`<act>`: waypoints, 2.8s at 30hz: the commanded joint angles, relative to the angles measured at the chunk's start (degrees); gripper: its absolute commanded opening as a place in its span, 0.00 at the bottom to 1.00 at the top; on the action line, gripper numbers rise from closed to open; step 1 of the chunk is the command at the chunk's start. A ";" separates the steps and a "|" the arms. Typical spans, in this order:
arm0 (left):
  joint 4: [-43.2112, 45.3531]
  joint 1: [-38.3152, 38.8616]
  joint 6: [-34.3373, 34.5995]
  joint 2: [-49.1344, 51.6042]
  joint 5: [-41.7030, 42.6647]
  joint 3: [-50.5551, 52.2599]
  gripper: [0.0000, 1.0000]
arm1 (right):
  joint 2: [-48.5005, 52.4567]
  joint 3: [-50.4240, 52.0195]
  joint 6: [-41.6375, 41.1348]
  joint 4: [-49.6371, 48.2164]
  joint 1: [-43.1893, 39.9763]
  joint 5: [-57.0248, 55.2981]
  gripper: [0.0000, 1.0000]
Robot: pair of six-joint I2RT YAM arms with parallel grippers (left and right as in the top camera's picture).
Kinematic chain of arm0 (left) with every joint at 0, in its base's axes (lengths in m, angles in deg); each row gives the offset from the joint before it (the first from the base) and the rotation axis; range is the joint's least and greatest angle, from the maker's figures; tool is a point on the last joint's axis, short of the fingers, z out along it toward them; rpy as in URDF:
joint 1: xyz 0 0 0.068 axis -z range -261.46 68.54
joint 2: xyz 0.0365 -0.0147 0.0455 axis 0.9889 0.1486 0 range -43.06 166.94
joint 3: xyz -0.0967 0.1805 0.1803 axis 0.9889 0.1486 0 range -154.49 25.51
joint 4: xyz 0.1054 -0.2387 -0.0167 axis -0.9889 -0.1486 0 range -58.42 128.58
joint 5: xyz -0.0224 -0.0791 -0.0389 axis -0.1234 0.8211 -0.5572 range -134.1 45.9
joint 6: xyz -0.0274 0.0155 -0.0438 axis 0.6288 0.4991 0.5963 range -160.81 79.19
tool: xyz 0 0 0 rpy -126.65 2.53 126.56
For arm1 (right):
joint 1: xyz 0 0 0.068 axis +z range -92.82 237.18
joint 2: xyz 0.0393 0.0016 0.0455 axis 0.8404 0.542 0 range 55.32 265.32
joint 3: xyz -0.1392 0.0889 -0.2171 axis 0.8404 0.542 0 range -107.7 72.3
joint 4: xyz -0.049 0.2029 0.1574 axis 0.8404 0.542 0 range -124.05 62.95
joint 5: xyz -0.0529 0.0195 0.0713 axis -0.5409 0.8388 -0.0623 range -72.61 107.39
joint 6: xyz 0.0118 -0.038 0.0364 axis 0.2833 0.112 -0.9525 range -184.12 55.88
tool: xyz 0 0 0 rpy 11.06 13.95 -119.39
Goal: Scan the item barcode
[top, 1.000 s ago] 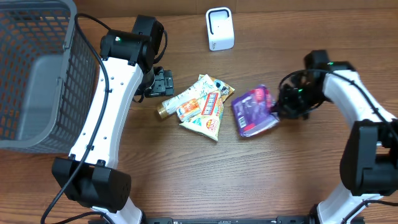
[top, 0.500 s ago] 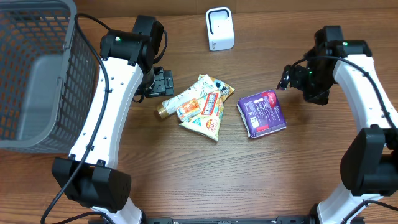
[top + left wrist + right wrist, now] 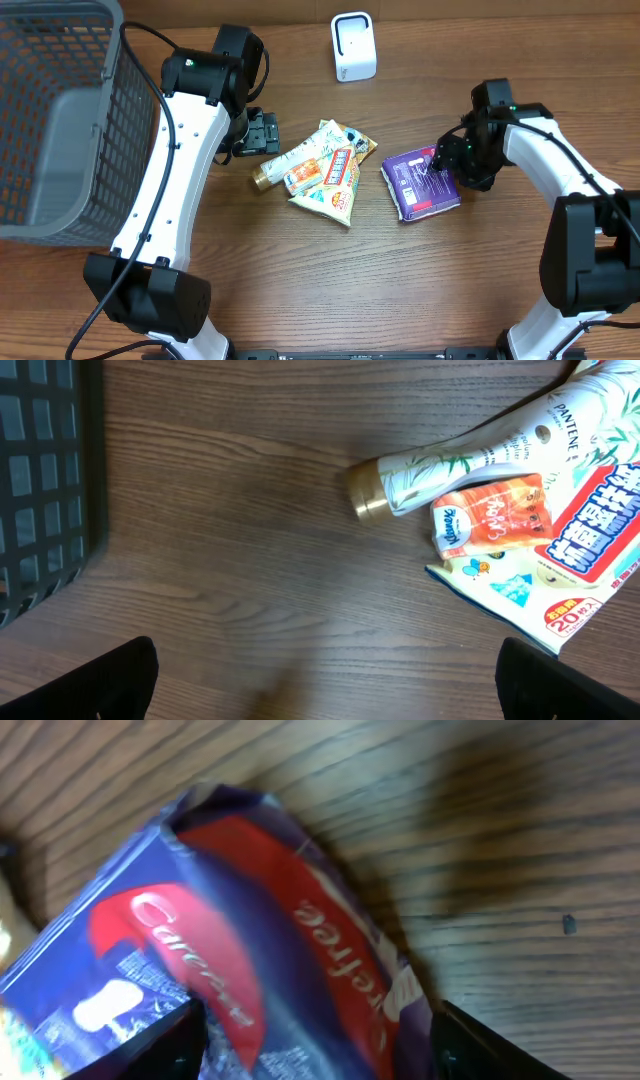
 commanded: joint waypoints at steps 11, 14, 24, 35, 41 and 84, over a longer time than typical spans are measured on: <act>0.04 0.00 0.39 0.50 -0.76 -0.15 1.00 | -0.42 -2.93 -16.92 4.02 -10.23 -9.62 0.76; 0.07 0.00 0.39 0.50 -0.76 -0.15 1.00 | -0.42 -7.43 -14.53 8.33 -12.74 -3.19 0.80; 0.04 0.00 0.39 0.50 -0.76 -0.15 1.00 | -0.39 -17.70 6.45 20.13 -9.53 4.20 0.83; 0.07 0.00 0.39 0.50 -0.76 -0.15 1.00 | -0.39 -12.59 2.05 16.59 -4.63 -12.66 1.00; 0.04 0.00 0.39 0.50 -0.76 -0.15 1.00 | -0.35 -12.41 9.38 14.88 -12.68 -1.84 1.00; 0.07 0.00 0.39 0.50 -0.76 -0.15 1.00 | 0.28 -14.60 -27.85 37.09 12.72 -48.70 0.04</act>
